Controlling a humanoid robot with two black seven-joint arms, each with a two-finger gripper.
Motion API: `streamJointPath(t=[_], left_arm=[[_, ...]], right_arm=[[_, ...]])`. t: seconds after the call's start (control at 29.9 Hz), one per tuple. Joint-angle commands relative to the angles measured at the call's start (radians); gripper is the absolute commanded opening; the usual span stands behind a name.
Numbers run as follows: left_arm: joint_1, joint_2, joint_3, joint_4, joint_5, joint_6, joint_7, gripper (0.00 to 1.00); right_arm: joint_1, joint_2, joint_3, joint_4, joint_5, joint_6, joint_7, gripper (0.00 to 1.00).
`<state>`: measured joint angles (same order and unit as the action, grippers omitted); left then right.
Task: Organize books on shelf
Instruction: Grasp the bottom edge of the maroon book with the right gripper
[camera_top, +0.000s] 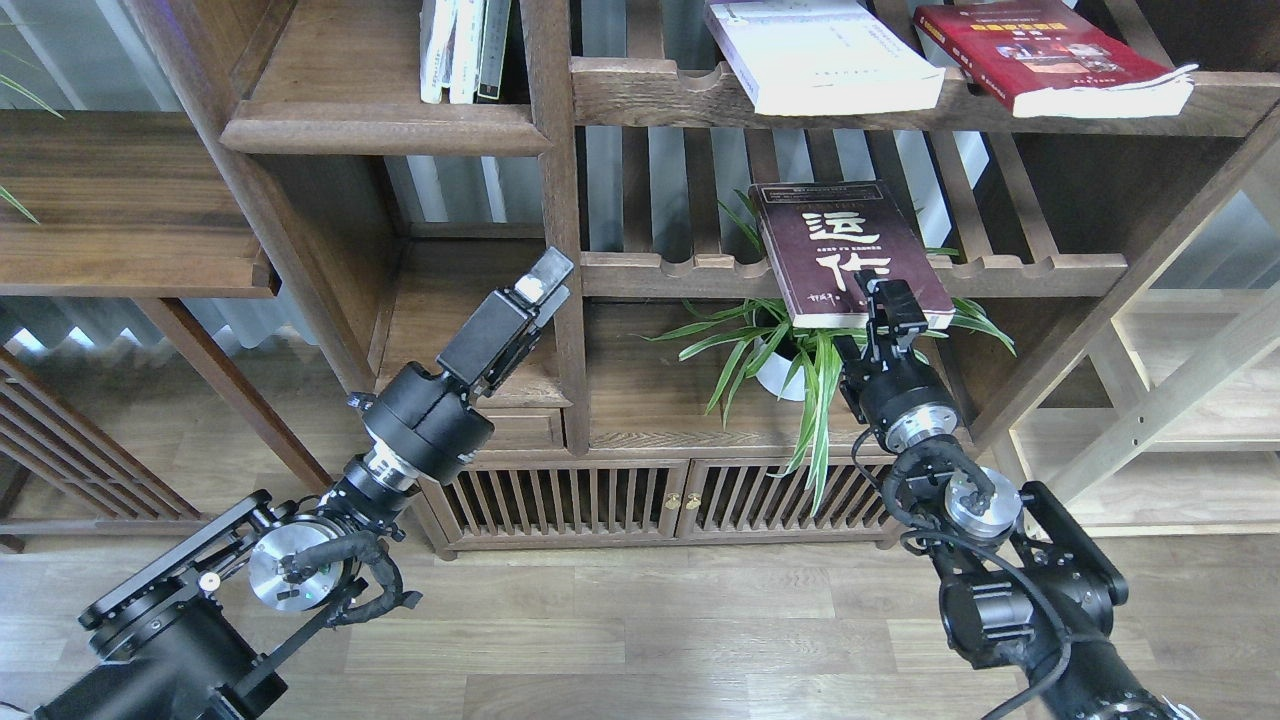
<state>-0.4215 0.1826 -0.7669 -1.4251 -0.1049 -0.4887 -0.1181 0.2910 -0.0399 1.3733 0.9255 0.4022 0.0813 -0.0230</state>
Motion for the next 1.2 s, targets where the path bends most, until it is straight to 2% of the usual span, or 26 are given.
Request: streamJointPath(t=[0.0,0.4,0.7,0.97,1.17], left_arm=[[0.001,0.000,0.000,0.000,0.010,0.000,0.000,0.99],[0.003,-0.005,0.000,0.002,0.017,0.000,0.000,0.99],[0.004,-0.006,0.000,0.003,0.017,0.000,0.000,0.99],[0.007,-0.006,0.000,0.003,0.017,0.000,-0.002,0.99],[0.012,-0.008,0.001,0.005,0.017,0.000,-0.003,0.99]], right_arm=[[0.020,0.000,0.006,-0.016,0.006,-0.037,0.000,0.98],[0.091,-0.001,0.006,-0.106,0.006,-0.041,0.000,0.98],[0.106,-0.001,0.006,-0.125,0.003,-0.097,0.002,0.97],[0.131,-0.001,0.004,-0.151,0.003,-0.097,0.002,0.93],[0.137,-0.003,0.004,-0.157,0.003,-0.095,0.002,0.87]])
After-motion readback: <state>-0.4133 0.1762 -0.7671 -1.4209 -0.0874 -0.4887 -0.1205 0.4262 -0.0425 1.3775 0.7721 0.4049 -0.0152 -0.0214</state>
